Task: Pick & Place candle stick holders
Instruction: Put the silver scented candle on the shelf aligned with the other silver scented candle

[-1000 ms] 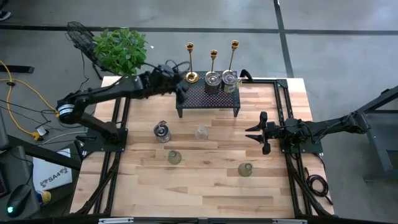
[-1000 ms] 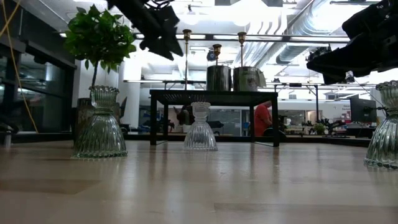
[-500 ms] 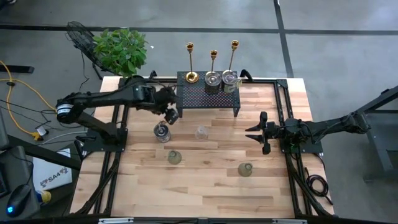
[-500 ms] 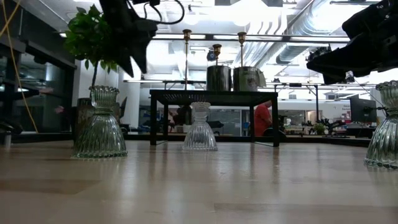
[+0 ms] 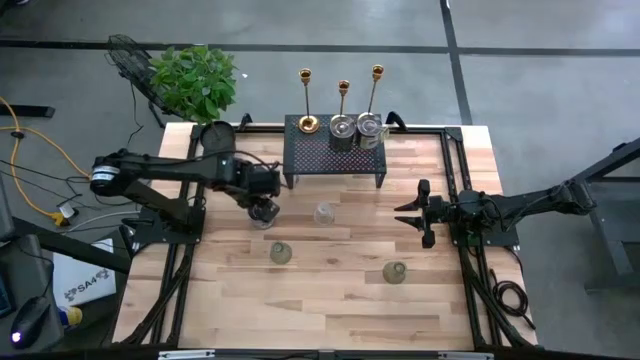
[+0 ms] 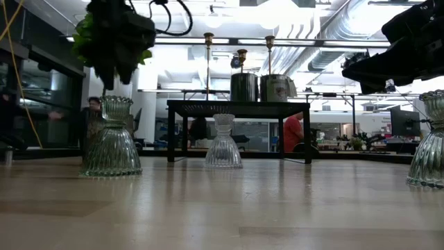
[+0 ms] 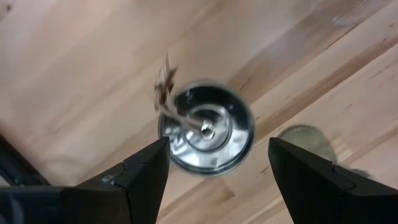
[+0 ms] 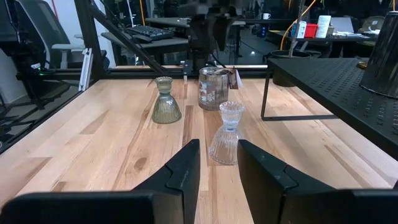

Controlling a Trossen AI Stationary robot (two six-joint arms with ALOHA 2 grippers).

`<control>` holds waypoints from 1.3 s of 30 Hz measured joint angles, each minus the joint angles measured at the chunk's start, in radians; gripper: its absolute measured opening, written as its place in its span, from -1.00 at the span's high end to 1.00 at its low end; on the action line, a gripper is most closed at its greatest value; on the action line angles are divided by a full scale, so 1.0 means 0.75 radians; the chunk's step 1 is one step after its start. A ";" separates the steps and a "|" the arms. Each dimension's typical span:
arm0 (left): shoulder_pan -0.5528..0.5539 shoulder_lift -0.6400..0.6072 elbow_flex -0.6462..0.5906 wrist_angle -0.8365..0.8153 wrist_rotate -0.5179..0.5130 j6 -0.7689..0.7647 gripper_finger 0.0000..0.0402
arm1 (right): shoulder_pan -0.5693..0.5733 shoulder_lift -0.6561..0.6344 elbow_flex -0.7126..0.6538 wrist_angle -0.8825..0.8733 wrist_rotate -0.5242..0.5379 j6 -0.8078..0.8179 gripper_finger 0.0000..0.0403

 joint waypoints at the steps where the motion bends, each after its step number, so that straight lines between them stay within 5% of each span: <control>1: -0.010 0.000 -0.017 0.001 0.000 -0.022 -0.31 | 0.000 0.000 0.000 0.000 0.000 0.000 0.51; 29: -0.004 0.001 -0.261 0.045 -0.017 -0.410 -0.31 | -0.001 0.000 0.000 0.000 0.000 0.000 0.51; 39: 0.124 -0.002 -0.279 0.098 0.015 -0.303 0.00 | 0.000 0.000 0.000 0.000 0.000 0.000 0.51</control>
